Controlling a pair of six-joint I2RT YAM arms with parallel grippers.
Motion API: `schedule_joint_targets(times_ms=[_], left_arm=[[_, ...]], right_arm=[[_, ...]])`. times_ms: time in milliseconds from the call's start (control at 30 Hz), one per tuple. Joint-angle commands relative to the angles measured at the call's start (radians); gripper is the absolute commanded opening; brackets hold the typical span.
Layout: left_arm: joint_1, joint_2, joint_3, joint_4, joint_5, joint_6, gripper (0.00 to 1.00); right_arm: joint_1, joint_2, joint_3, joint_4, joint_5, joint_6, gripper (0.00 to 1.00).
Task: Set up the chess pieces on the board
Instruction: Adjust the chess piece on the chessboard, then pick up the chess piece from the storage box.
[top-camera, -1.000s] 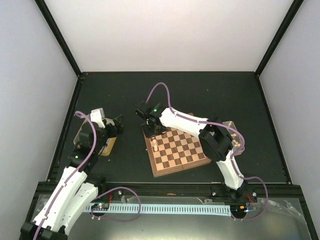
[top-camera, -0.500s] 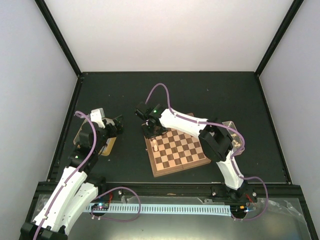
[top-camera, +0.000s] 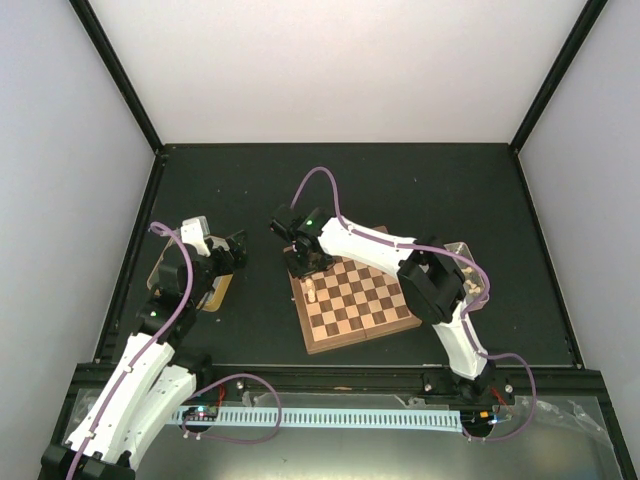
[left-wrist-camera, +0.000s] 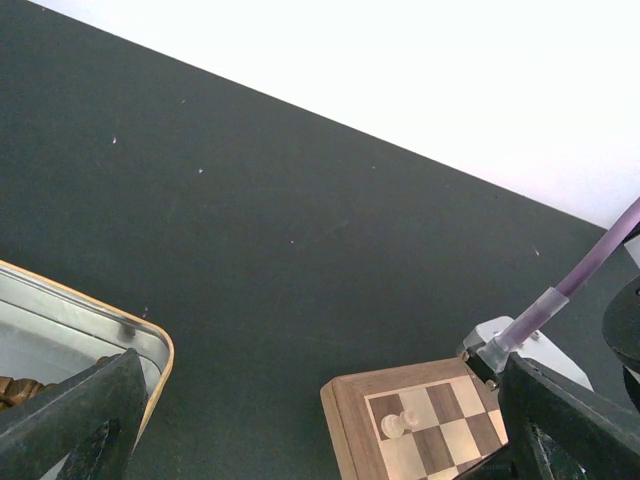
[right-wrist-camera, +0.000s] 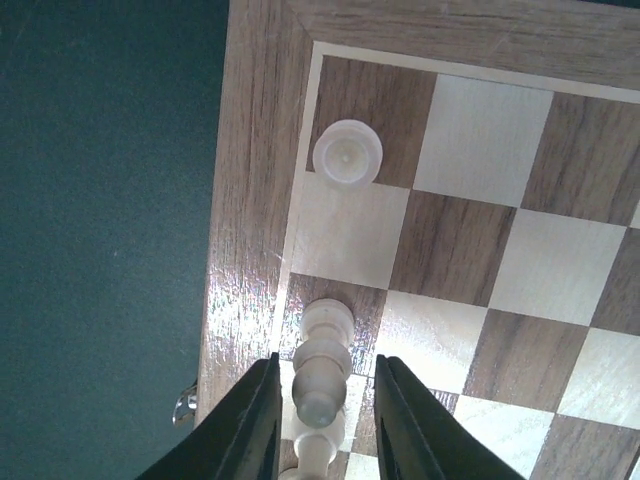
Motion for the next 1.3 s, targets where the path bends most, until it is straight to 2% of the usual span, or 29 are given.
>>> schedule_joint_targets(times_ms=[0, 167, 333, 500, 667, 767, 933, 1267], left_arm=[[-0.001, 0.0, 0.006, 0.017, 0.014, 0.011, 0.98], [-0.002, 0.0, 0.008, 0.017, 0.021, 0.011, 0.98], [-0.001, -0.007, 0.008, 0.028, 0.047, 0.01, 0.98], [-0.001, -0.011, 0.011, 0.065, 0.105, 0.011, 0.98], [-0.001, -0.016, 0.02, 0.084, 0.158, 0.005, 0.99], [-0.001, -0.004, 0.027, 0.097, 0.177, 0.006, 0.99], [-0.001, 0.026, 0.053, 0.085, 0.176, 0.014, 0.99], [-0.001, 0.119, 0.059, 0.178, 0.172, -0.014, 0.99]], right_arm=[[0.006, -0.066, 0.031, -0.006, 0.031, 0.009, 0.28], [-0.008, -0.169, -0.025, 0.034, 0.096, 0.044, 0.32], [-0.088, -0.41, -0.248, 0.116, 0.187, 0.115, 0.33], [-0.249, -0.661, -0.539, 0.153, 0.271, 0.172, 0.33], [-0.466, -0.82, -0.777, 0.177, 0.271, 0.152, 0.32], [-0.603, -0.849, -0.865, 0.224, 0.249, 0.123, 0.3], [-0.757, -0.816, -0.921, 0.283, 0.201, 0.07, 0.27], [-0.854, -0.714, -0.963, 0.359, 0.171, 0.062, 0.25]])
